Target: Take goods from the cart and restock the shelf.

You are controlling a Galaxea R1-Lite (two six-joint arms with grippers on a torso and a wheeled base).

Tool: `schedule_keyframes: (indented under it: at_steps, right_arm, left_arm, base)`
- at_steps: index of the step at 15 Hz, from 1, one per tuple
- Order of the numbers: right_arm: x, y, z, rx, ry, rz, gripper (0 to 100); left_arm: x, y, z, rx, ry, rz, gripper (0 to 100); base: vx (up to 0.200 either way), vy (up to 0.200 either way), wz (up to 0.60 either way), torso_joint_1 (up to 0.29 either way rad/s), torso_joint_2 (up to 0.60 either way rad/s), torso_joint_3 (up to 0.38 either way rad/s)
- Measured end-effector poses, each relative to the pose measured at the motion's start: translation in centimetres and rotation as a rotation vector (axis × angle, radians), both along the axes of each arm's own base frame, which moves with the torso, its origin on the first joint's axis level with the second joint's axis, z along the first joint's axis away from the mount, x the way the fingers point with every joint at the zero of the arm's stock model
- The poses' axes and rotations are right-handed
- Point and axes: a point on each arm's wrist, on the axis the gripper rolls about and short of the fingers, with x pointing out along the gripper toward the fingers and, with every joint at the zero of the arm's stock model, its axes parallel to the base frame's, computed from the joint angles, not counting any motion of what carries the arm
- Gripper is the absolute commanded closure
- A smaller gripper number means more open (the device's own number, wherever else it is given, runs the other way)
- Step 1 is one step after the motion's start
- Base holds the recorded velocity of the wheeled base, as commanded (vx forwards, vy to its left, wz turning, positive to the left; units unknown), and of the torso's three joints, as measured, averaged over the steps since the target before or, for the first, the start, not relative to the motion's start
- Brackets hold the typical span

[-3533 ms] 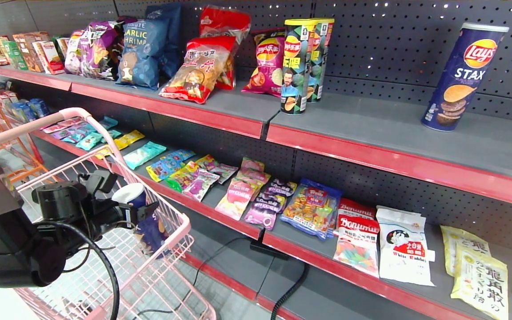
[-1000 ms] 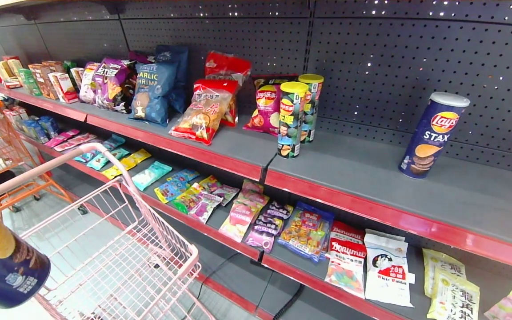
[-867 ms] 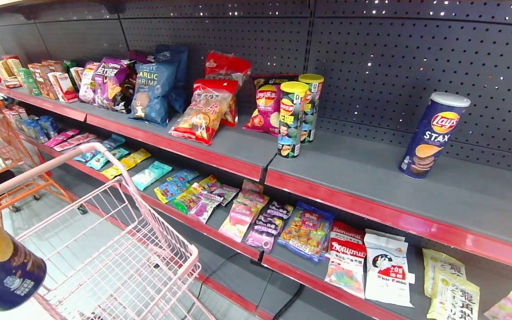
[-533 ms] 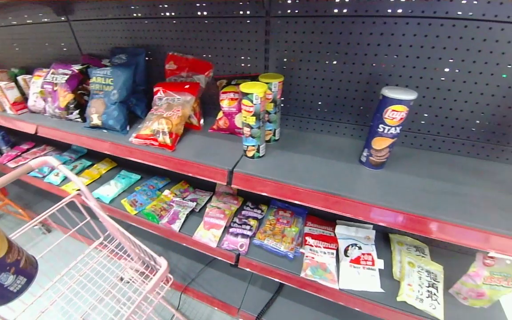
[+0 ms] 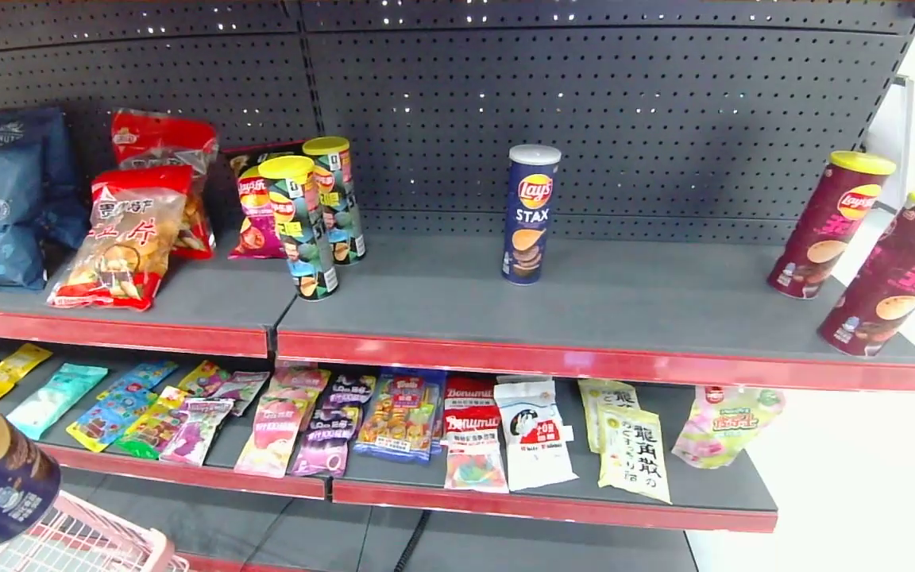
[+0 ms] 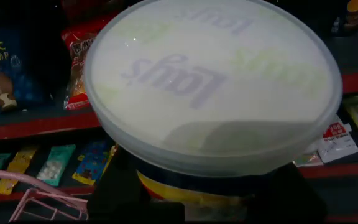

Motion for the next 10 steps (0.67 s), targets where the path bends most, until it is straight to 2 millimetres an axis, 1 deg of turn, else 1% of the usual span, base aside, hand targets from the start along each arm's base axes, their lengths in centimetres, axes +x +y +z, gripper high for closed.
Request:
schedule_keyframes:
  at_steps: [7,10]
  right_arm:
    - [0.00,0.00,0.01,0.000,-0.001,0.000,0]
    - [0.00,0.00,0.00,-0.001,0.000,0.000,0]
  left_arm:
    - [-0.29,-0.06,-0.11,0.003,-0.007,-0.001,100]
    - [-0.60,-0.12,-0.09,0.013,-0.019,-0.003,100]
  base:
    - [0.200,0.000,0.00,0.000,0.00,0.004]
    - [0.000,0.000,0.00,0.000,0.00,0.000]
